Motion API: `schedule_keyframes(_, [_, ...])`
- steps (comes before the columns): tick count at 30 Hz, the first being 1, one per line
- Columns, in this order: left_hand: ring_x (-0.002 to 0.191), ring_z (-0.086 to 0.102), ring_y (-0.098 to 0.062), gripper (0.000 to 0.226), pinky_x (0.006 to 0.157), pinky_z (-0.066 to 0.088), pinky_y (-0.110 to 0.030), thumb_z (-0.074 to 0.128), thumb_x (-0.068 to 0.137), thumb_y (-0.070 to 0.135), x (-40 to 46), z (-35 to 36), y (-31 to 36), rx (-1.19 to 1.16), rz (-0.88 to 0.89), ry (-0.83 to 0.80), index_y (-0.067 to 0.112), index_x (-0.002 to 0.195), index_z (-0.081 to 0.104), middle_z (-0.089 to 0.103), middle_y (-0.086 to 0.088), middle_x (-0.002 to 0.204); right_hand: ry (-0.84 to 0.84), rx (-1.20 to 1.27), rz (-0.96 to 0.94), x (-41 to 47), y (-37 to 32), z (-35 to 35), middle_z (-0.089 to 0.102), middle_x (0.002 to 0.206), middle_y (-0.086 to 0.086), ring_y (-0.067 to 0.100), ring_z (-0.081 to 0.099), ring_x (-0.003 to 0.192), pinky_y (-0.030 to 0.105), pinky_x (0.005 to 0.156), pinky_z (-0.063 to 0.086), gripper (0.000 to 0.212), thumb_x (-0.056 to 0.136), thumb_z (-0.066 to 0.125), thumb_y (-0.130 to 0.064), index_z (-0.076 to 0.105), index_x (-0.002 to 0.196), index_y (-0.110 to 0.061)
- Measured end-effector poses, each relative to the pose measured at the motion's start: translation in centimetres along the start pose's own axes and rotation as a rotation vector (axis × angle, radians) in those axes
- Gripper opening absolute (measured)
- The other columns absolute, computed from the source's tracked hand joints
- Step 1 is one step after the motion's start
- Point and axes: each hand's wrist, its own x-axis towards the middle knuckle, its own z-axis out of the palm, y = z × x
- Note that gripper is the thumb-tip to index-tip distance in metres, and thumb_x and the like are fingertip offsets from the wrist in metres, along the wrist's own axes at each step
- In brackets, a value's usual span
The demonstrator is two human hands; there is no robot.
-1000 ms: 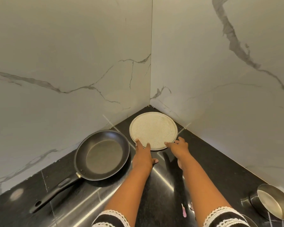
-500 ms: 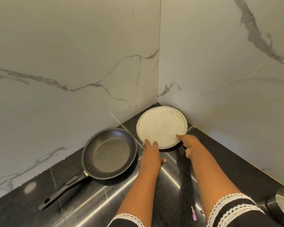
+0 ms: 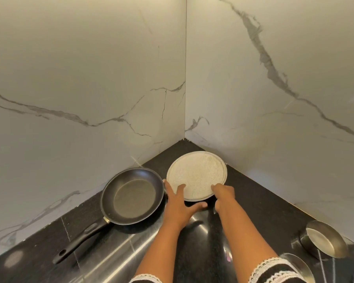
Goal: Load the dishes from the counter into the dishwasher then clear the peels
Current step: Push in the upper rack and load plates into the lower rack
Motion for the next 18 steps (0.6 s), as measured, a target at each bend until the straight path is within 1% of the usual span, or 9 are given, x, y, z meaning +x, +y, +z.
schedule_keyframes(2, [0.138, 0.035, -0.030, 0.089, 0.106, 0.037, -0.036, 0.059, 0.076, 0.070, -1.7, -0.3, 1.1, -0.086, -0.066, 0.063, 0.026, 0.147, 0.026, -0.025, -0.003, 0.158, 0.016, -0.003, -0.008, -1.8, 0.2, -1.1, 0.056, 0.111, 0.018, 0.027, 0.052, 0.079, 0.036, 0.066, 0.045, 0.040, 0.090, 0.058, 0.001, 0.048, 0.129, 0.004])
schedule_keyframes(3, [0.135, 0.039, -0.031, 0.083, 0.104, 0.039, -0.036, 0.058, 0.081, 0.065, -2.5, -0.6, 1.7, -0.125, -0.094, 0.103, 0.023, 0.146, 0.028, -0.020, -0.006, 0.159, 0.025, 0.004, -0.016, -2.7, 0.3, -1.6, 0.056, 0.111, 0.018, 0.025, 0.051, 0.078, 0.034, 0.064, 0.044, 0.040, 0.090, 0.058, 0.001, 0.048, 0.129, 0.004])
schedule_keyframes(5, [0.135, 0.039, -0.031, 0.071, 0.102, 0.040, -0.036, 0.059, 0.087, 0.053, -3.7, -1.4, 2.4, -0.190, -0.118, 0.169, 0.020, 0.143, 0.031, -0.007, -0.010, 0.161, 0.038, 0.012, -0.038, -4.0, 0.4, -2.6, 0.056, 0.120, 0.020, 0.027, 0.052, 0.087, 0.031, 0.069, 0.045, 0.044, 0.089, 0.058, 0.002, 0.047, 0.132, 0.004])
schedule_keyframes(7, [0.134, 0.039, -0.031, 0.064, 0.104, 0.040, -0.039, 0.065, 0.090, 0.033, -4.6, -2.6, 2.9, -0.229, -0.152, 0.187, 0.016, 0.141, 0.032, 0.013, -0.014, 0.157, 0.050, 0.038, -0.055, -5.8, 0.4, -3.6, 0.056, 0.121, 0.021, 0.030, 0.056, 0.097, 0.034, 0.071, 0.050, 0.048, 0.088, 0.059, 0.003, 0.046, 0.134, 0.002])
schedule_keyframes(9, [0.127, 0.046, -0.033, 0.069, 0.102, 0.042, -0.043, 0.069, 0.087, 0.021, -5.3, -3.8, 3.3, -0.264, -0.235, 0.151, 0.013, 0.141, 0.027, 0.033, -0.015, 0.148, 0.067, 0.055, -0.062, -7.8, 0.5, -4.8, 0.057, 0.118, 0.020, 0.033, 0.059, 0.101, 0.040, 0.079, 0.056, 0.049, 0.088, 0.058, 0.003, 0.046, 0.135, 0.001])
schedule_keyframes(10, [0.126, 0.047, -0.035, 0.075, 0.101, 0.042, -0.044, 0.070, 0.086, 0.021, -5.6, -4.4, 3.5, -0.289, -0.277, 0.128, 0.012, 0.143, 0.022, 0.036, -0.017, 0.146, 0.074, 0.059, -0.064, -8.6, 0.5, -5.3, 0.057, 0.114, 0.019, 0.032, 0.059, 0.099, 0.041, 0.080, 0.056, 0.048, 0.089, 0.058, 0.003, 0.046, 0.135, 0.001])
schedule_keyframes(13, [0.132, 0.042, -0.038, 0.084, 0.103, 0.039, -0.047, 0.067, 0.089, 0.023, -6.9, -6.3, 4.5, -0.344, -0.296, 0.121, 0.009, 0.150, 0.010, 0.035, -0.019, 0.149, 0.079, 0.067, -0.105, -11.5, 0.6, -7.2, 0.055, 0.110, 0.016, 0.031, 0.056, 0.091, 0.041, 0.068, 0.056, 0.043, 0.091, 0.057, 0.002, 0.046, 0.133, 0.000])
schedule_keyframes(16, [0.134, 0.039, -0.038, 0.081, 0.105, 0.037, -0.049, 0.064, 0.092, 0.020, -8.0, -8.0, 5.1, -0.378, -0.275, 0.139, 0.010, 0.152, 0.010, 0.034, -0.018, 0.150, 0.067, 0.039, -0.135, -14.3, 0.9, -8.8, 0.057, 0.115, 0.017, 0.033, 0.058, 0.096, 0.046, 0.077, 0.058, 0.041, 0.092, 0.058, 0.000, 0.049, 0.132, -0.001])
schedule_keyframes(18, [0.133, 0.040, -0.038, 0.073, 0.105, 0.038, -0.048, 0.063, 0.092, 0.016, -8.9, -8.9, 5.5, -0.397, -0.267, 0.130, 0.008, 0.150, 0.019, 0.036, -0.018, 0.149, 0.064, 0.032, -0.157, -16.2, 1.4, -10.0, 0.057, 0.115, 0.018, 0.035, 0.059, 0.100, 0.048, 0.084, 0.057, 0.036, 0.094, 0.057, -0.002, 0.052, 0.129, -0.001])
